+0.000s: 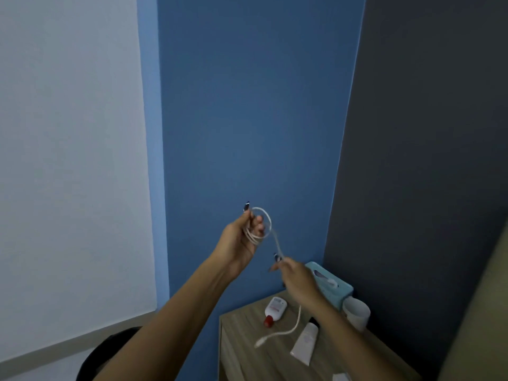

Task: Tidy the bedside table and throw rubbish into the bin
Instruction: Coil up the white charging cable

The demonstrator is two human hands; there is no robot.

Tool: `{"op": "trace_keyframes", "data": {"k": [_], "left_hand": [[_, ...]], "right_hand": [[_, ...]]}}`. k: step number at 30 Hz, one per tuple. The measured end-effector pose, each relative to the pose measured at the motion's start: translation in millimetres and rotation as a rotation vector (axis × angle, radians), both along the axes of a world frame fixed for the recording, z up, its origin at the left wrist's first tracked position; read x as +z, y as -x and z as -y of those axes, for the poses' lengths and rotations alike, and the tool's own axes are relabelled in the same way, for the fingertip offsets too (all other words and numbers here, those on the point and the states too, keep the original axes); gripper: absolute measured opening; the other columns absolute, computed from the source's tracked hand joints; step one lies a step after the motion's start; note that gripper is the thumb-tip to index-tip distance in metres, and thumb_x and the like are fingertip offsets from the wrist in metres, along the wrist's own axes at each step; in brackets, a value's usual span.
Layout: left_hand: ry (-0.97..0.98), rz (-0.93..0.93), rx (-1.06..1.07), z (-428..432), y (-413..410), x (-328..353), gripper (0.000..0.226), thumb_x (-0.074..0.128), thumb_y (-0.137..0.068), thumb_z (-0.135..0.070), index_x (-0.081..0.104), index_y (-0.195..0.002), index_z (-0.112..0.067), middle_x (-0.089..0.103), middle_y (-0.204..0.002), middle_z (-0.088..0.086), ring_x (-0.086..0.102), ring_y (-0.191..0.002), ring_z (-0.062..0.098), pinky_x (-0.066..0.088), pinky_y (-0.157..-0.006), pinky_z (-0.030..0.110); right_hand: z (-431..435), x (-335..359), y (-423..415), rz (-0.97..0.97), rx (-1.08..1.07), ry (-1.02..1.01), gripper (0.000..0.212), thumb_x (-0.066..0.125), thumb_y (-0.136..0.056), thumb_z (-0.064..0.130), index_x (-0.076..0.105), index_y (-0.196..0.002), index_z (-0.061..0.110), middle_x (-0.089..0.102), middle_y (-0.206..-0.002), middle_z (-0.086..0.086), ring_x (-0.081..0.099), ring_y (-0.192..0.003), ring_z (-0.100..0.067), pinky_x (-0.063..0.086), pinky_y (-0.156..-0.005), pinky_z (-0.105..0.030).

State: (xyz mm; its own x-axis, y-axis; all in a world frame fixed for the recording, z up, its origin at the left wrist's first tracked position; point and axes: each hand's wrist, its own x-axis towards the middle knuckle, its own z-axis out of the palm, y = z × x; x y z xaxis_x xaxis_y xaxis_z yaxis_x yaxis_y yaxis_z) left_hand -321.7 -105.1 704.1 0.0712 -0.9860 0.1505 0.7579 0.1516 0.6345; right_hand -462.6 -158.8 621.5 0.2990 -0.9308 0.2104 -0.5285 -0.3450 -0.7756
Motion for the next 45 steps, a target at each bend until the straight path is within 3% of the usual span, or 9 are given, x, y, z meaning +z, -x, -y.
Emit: {"op": "trace_keyframes", "data": {"k": [3, 7, 12, 15, 20, 25, 31, 37, 45], "left_hand": [[0.055, 0.123, 0.137, 18, 1, -2, 0.023, 0.038, -0.100, -0.007, 0.059, -0.091, -0.004, 0.073, -0.092, 0.011, 0.073, -0.080, 0.014, 0.058, -0.067, 0.017], [0.077, 0.821, 0.484, 32, -8, -27, 0.017, 0.048, -0.098, -0.012, 0.056, -0.113, -0.010, 0.062, -0.111, -0.001, 0.060, -0.102, 0.006, 0.048, -0.090, 0.020], [0.316, 1.513, 0.691, 33, -31, -53, 0.024, 0.042, -0.099, -0.013, 0.035, -0.076, -0.007, 0.038, -0.069, -0.002, 0.035, -0.059, 0.007, 0.028, -0.057, 0.021], [0.265, 1.680, 0.521, 25, -45, -58, 0.020, 0.043, -0.098, -0.015, 0.047, -0.083, -0.003, 0.054, -0.069, -0.006, 0.055, -0.060, 0.006, 0.035, -0.055, 0.012], [0.096, 1.435, 0.144, -8, -28, -46, 0.032, 0.045, -0.094, -0.024, 0.063, -0.072, -0.011, 0.054, -0.051, -0.004, 0.049, -0.044, 0.010, 0.039, -0.048, 0.022], [0.035, 1.001, -0.080, -23, -4, -29, 0.055, 0.032, -0.100, -0.041, 0.050, -0.055, -0.014, 0.042, -0.049, 0.001, 0.035, -0.045, 0.015, 0.031, -0.046, 0.024], [0.063, 0.826, -0.055, -21, 1, -24, 0.036, 0.042, -0.095, -0.028, 0.049, -0.067, -0.008, 0.038, -0.058, 0.008, 0.031, -0.052, 0.016, 0.025, -0.053, 0.028], [0.017, 0.764, 0.057, -17, 6, -19, 0.030, 0.054, -0.093, -0.031, 0.058, -0.075, -0.007, 0.042, -0.058, 0.001, 0.038, -0.049, 0.009, 0.031, -0.051, 0.021], [-0.112, 0.484, -0.184, -17, 10, -10, 0.049, 0.048, -0.094, -0.032, 0.032, -0.050, -0.019, 0.025, -0.043, -0.006, 0.022, -0.036, 0.008, 0.023, -0.045, 0.021]], "right_hand": [[-28, -21, -21, -0.125, 0.088, 0.036, 0.030, 0.033, -0.102, 0.029, 0.062, -0.103, 0.020, 0.059, -0.072, 0.005, 0.048, -0.056, -0.006, 0.037, -0.053, -0.023], [-55, -21, -40, -0.216, 0.198, 0.086, 0.023, 0.035, -0.100, 0.027, 0.051, -0.113, 0.018, 0.058, -0.087, 0.001, 0.045, -0.058, -0.002, 0.033, -0.050, -0.019], [-65, 6, -35, -0.277, 0.246, 0.194, 0.024, 0.039, -0.096, 0.018, 0.060, -0.107, 0.017, 0.066, -0.095, -0.002, 0.058, -0.077, -0.013, 0.047, -0.061, -0.027], [-60, 32, -14, -0.344, 0.232, 0.232, 0.023, 0.044, -0.091, 0.017, 0.061, -0.105, 0.018, 0.064, -0.084, -0.004, 0.057, -0.071, -0.017, 0.044, -0.059, -0.032], [-40, 65, 18, -0.162, 0.167, 0.161, 0.039, 0.051, -0.082, 0.018, 0.047, -0.116, 0.036, 0.053, -0.064, 0.001, 0.052, -0.058, -0.015, 0.041, -0.055, -0.031], [-28, 73, 23, 0.150, 0.315, -0.024, 0.042, 0.048, -0.083, 0.013, 0.068, -0.114, 0.033, 0.048, -0.061, 0.000, 0.038, -0.051, -0.006, 0.029, -0.054, -0.023], [-37, 55, 20, 0.307, 0.450, -0.085, 0.019, 0.047, -0.078, 0.027, 0.052, -0.078, 0.009, 0.040, -0.056, 0.003, 0.030, -0.050, -0.009, 0.018, -0.054, -0.034], [-38, 51, 16, 0.365, 0.421, 0.047, 0.046, 0.048, -0.086, 0.050, 0.060, -0.102, 0.008, 0.054, -0.075, -0.017, 0.048, -0.069, -0.021, 0.036, -0.068, -0.029], [-27, 54, 19, 0.450, 0.377, -0.082, 0.022, 0.049, -0.097, 0.018, 0.056, -0.087, 0.000, 0.038, -0.053, 0.002, 0.031, -0.043, -0.006, 0.025, -0.045, -0.021]]}}
